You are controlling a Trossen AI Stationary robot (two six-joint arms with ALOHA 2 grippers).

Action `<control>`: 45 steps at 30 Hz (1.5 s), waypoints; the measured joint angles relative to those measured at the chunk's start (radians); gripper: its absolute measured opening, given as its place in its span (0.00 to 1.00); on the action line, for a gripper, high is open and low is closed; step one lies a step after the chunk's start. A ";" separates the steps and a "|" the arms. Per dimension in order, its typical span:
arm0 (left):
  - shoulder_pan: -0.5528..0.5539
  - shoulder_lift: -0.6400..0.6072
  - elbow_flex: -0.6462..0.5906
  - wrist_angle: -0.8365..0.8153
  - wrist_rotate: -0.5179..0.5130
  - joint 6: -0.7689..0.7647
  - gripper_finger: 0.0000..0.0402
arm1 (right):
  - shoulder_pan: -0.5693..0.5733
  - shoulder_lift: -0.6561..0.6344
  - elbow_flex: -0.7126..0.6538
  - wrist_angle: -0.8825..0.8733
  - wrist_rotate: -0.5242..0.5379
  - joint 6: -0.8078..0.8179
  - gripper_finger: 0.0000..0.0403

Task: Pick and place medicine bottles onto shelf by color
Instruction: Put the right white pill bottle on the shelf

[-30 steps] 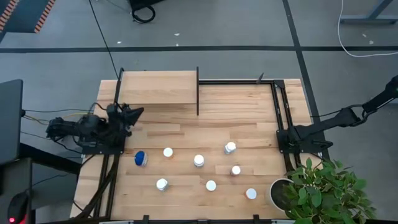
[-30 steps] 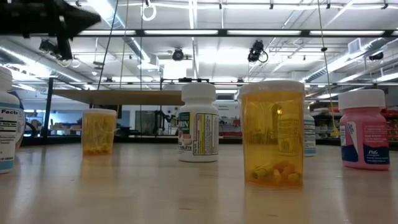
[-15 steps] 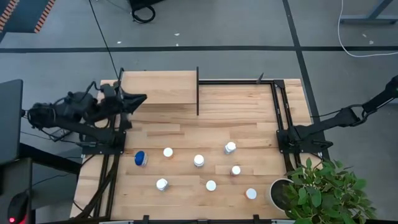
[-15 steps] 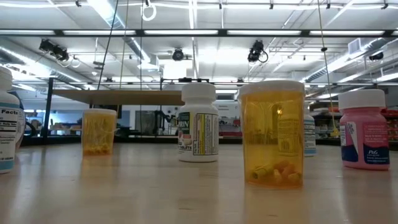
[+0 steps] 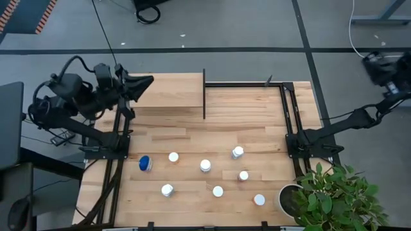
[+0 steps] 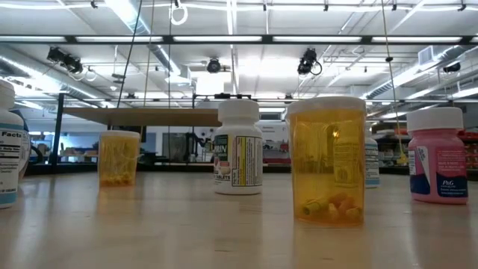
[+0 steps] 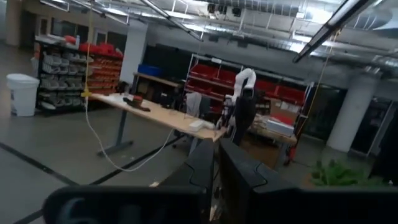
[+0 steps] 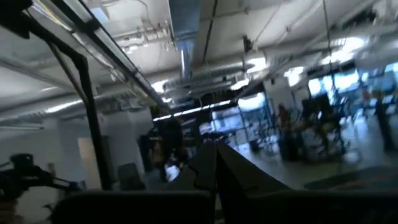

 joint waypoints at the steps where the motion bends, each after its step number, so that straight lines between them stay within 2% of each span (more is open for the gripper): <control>1: 0.000 0.010 0.017 0.005 0.000 0.000 0.08 | 0.000 0.015 -0.019 0.028 -0.008 0.044 0.03; 4: 0.000 0.030 0.046 0.033 0.000 0.000 0.09 | -0.001 0.073 -0.080 0.188 -0.061 0.089 0.03; 7: 0.000 0.043 0.048 0.076 0.000 -0.001 0.08 | -0.001 0.147 -0.134 0.276 -0.142 0.049 0.03; 10: 0.000 0.061 0.048 0.095 0.000 0.000 0.07 | 0.000 0.225 -0.172 0.288 -0.195 0.016 0.03; 19: 0.020 0.103 0.047 0.097 -0.003 0.019 0.08 | 0.000 0.415 -0.313 0.260 -0.281 0.128 0.03; 23: 0.020 0.118 0.047 0.034 -0.003 0.020 0.19 | -0.002 0.481 -0.352 0.258 -0.262 0.202 0.03; 26: 0.020 0.126 0.047 -0.061 -0.009 -0.035 0.31 | -0.015 0.549 -0.355 0.228 -0.186 0.247 0.03; 29: 0.021 0.130 0.046 -0.139 -0.030 -0.078 0.45 | -0.017 0.622 -0.355 0.203 -0.191 0.253 0.05; 33: 0.021 0.129 0.046 -0.190 -0.033 -0.109 0.59 | -0.015 0.726 -0.356 0.134 -0.222 0.312 0.12; 36: 0.017 0.129 0.046 -0.246 -0.032 -0.112 0.65 | -0.016 0.807 -0.356 0.097 -0.223 0.379 0.22; 40: 0.006 0.129 0.047 -0.328 -0.032 -0.114 0.69 | -0.024 0.907 -0.356 0.069 -0.209 0.506 0.37; 45: -0.012 0.129 0.047 -0.407 -0.031 -0.139 0.67 | -0.043 1.010 -0.356 0.004 -0.205 0.735 0.55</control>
